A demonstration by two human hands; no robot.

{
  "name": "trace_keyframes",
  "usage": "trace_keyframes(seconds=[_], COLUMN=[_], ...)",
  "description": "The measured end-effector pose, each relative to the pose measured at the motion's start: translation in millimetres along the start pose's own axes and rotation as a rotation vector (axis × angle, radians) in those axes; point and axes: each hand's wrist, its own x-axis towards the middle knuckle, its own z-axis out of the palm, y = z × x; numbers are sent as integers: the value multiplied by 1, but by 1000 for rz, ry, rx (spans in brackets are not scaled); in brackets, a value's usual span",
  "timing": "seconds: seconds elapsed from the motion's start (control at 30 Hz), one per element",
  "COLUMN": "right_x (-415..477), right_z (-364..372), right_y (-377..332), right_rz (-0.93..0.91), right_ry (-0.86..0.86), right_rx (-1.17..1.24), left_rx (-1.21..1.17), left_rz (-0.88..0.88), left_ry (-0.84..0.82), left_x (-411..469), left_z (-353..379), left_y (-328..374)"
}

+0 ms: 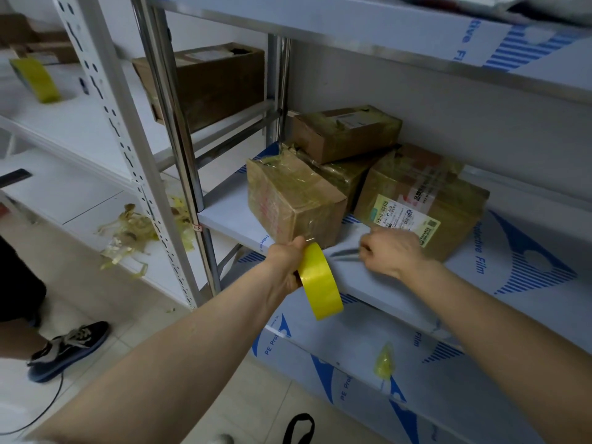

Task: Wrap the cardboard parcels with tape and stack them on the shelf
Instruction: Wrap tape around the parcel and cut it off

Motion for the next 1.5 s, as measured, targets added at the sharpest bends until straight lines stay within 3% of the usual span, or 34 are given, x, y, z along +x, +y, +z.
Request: trace_keyframes(seconds=[0.07,0.17,0.23,0.3,0.37,0.43,0.53,0.63,0.8,0.93,1.23,1.5], right_x=[-4,-8,-8,-2,10,27,50,64,66,70,65,52], right_z=[17,38,44,34,5,-28,-51,-48,-45,-46,-42,-31], right_y=[19,40,43,32,7,-24,-61,-63,-62,-57,-63,-93], right_rz=[145,244,303,316,133,-183,-466,-503,-512,-552,-515,-339], right_ry=[-137,-157,-67,140,422,470,263,85,71,22,178,433], right_rx=[187,344,262,272,539,718,587,386,367,267,379,362], left_rx=[7,4,15,33,34,31,39,86,246,237,197,193], left_rz=[-4,7,12,3,4,19,39,54,10,-51,8,4], left_ry=[-13,-3,-2,-2,-10,-12,-30,-49,-3,-2,5,-33], left_x=[-1,-1,-2,-2,-2,-4,-6,-7,-1,-1,-1,0], left_z=[0,2,3,3,4,4,2,-1,-20,-36,-45,-58], left_y=[-1,-1,0,1,1,1,0,-1,-13,-26,-7,4])
